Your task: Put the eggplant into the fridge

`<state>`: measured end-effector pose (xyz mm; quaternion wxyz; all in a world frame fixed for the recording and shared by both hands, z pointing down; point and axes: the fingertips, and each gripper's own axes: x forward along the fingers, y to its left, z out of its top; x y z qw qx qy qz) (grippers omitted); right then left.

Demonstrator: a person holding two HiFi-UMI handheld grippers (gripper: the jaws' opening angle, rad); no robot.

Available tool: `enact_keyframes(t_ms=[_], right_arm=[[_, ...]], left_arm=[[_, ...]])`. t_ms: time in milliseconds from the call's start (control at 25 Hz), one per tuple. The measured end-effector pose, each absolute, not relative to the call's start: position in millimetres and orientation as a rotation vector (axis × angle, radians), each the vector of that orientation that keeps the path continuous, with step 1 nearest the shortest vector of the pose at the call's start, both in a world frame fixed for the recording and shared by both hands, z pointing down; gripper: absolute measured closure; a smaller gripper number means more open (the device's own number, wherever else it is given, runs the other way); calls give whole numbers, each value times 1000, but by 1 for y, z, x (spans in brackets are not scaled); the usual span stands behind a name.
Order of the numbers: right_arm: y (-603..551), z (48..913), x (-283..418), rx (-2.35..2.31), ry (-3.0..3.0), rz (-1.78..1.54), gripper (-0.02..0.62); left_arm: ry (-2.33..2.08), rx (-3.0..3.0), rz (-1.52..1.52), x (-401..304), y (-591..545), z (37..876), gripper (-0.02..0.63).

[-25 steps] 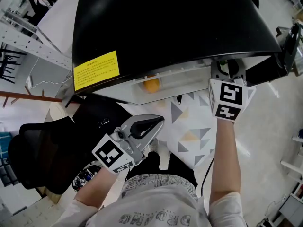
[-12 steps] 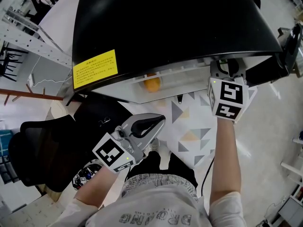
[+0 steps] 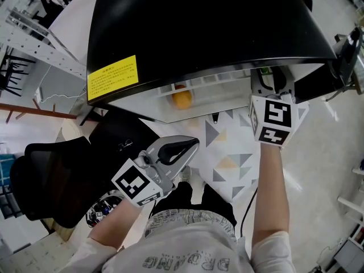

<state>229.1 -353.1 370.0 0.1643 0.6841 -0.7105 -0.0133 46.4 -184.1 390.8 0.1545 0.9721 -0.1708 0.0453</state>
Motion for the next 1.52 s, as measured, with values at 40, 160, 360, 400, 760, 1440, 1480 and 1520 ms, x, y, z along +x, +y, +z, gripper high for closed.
enact_keyframes(t_ms=[40, 160, 360, 400, 760, 1440, 1480, 1520], right_arm=[[-352, 369, 229, 1951, -2032, -39, 437], [-347, 366, 228, 1951, -2050, -52, 437], [-339, 358, 226, 1949, -2083, -76, 437], [-337, 356, 225, 1948, -2087, -79, 437], [-316, 347, 221, 1937, -2108, -90, 448], [-254, 331, 205, 1907, -2180, -84, 549], [-248, 330, 201, 1900, -2195, -75, 552], [-243, 329, 198, 1893, -2207, -71, 555]], left_arm=[[-489, 2787, 129, 47, -183, 390, 600], [-490, 2790, 128, 48, -180, 389, 600], [-491, 2797, 119, 49, -173, 385, 600], [-491, 2799, 118, 49, -172, 384, 600], [-500, 2815, 110, 48, -164, 380, 600], [-539, 2866, 69, 41, -148, 354, 600], [-541, 2869, 66, 39, -147, 352, 600], [-544, 2873, 62, 38, -146, 350, 600]])
